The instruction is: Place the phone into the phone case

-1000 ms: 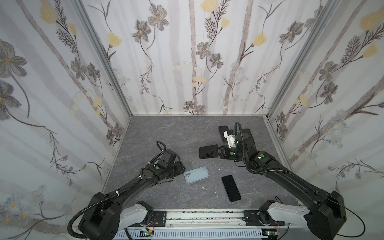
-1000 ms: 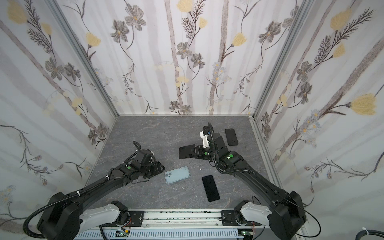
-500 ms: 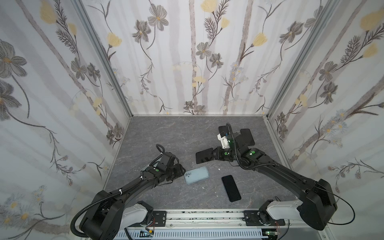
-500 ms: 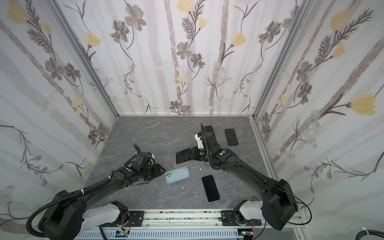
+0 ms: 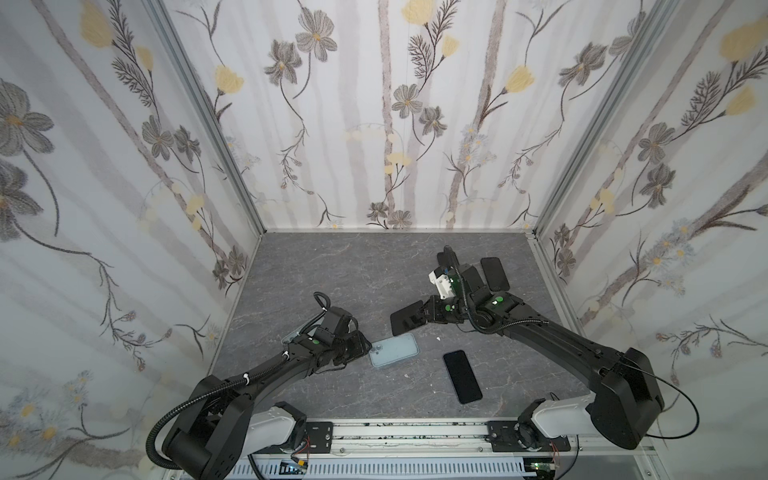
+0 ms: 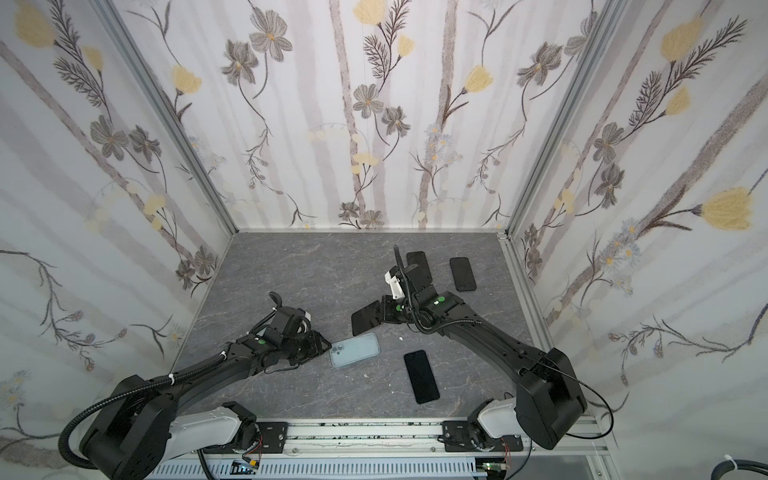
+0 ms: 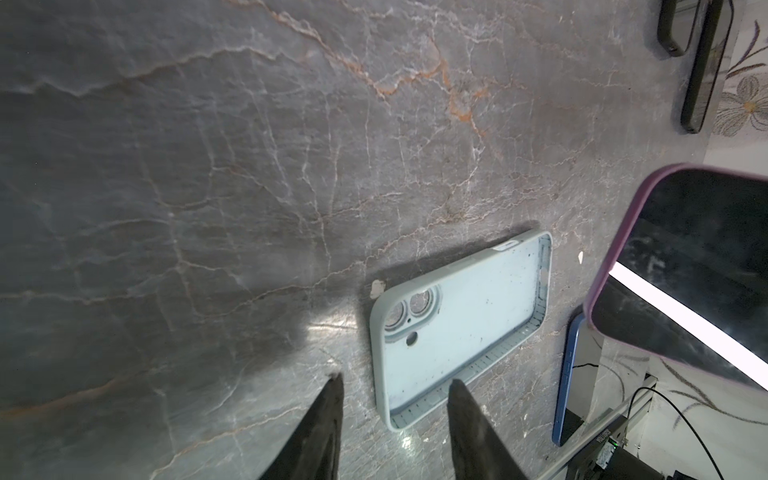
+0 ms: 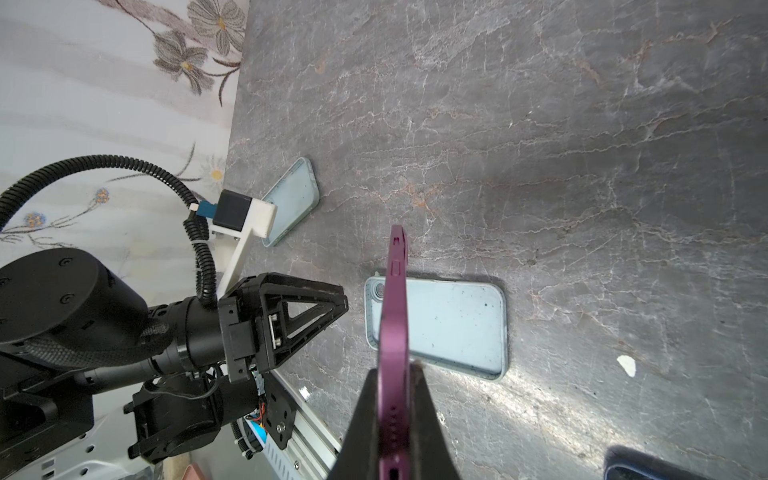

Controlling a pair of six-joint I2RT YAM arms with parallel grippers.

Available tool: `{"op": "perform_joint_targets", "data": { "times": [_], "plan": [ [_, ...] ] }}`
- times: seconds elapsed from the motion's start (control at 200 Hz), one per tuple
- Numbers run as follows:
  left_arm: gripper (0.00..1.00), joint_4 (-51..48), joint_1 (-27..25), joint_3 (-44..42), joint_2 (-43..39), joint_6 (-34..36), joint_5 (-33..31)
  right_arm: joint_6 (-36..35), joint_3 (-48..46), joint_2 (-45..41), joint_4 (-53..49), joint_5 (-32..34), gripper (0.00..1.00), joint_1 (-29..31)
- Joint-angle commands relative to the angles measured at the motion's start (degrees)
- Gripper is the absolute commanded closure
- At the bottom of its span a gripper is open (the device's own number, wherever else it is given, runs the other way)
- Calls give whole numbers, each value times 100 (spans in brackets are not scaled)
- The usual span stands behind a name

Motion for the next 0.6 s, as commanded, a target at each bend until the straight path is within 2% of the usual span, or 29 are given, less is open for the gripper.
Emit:
{"op": "perform_joint_targets", "data": {
  "times": [0.0,0.594],
  "plan": [
    [57,206,5,-35,21,-41,69,-120,109,77,-78,-286,100,12],
    [59,612,3,-207,121,-345,196,48,-154,483,298,-666,100,346]
  ]
}}
